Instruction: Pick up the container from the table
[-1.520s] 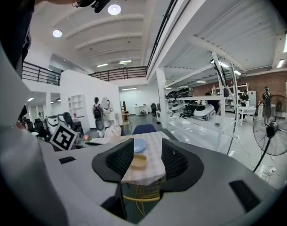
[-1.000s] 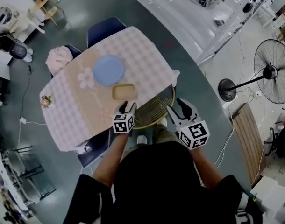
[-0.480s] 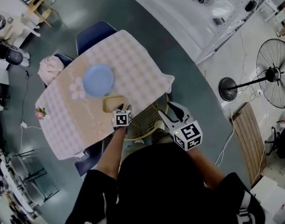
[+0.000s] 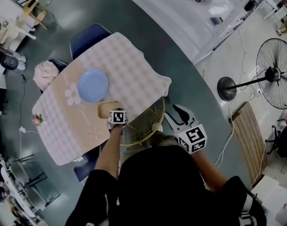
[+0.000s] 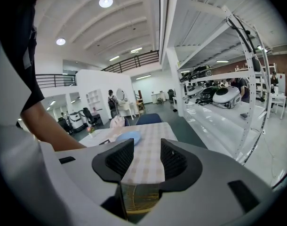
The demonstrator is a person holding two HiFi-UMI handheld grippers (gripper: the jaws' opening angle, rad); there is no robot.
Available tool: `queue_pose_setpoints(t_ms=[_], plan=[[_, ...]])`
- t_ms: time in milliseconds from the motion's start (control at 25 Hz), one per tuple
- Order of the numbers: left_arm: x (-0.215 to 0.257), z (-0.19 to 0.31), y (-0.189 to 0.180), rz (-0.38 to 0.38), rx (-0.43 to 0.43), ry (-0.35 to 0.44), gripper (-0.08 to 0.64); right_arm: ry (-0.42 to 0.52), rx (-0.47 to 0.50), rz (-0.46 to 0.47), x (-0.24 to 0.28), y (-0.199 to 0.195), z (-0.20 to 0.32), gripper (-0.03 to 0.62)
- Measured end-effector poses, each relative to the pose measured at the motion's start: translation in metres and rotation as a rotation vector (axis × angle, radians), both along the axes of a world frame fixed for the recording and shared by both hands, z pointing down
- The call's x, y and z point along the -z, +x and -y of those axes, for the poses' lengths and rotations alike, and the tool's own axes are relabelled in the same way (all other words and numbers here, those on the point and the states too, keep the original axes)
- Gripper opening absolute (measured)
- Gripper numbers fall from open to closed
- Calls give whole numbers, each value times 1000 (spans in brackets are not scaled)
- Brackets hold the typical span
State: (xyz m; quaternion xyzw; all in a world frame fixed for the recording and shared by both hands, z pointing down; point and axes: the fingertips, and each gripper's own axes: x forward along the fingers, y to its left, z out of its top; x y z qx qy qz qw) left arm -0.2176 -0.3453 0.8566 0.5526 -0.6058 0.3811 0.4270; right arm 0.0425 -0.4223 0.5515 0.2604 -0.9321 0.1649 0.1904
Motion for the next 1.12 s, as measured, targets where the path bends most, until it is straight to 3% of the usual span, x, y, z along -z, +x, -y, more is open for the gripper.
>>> queue_pose_setpoints(t_ms=[200, 280, 520, 720, 880, 1040, 1120], plan=[[8, -17, -8, 1, 39, 3, 18, 9, 7, 17, 8, -8, -12, 169], [19, -24, -7, -24, 47, 40, 17, 15, 1, 33, 16, -12, -19, 169], [114, -31, 7, -94, 83, 323, 17, 29, -24, 72, 32, -22, -33, 167], [209, -79, 13, -167, 105, 533, 17, 25, -1, 114, 50, -55, -59, 164], [269, -123, 8, -154, 115, 676, 17, 78, 31, 115, 70, -88, -82, 157], [326, -161, 0, -113, 131, 803, 17, 123, 27, 143, 90, -110, -107, 26], [351, -175, -9, -99, 150, 861, 17, 154, 35, 146, 99, -121, -119, 8]])
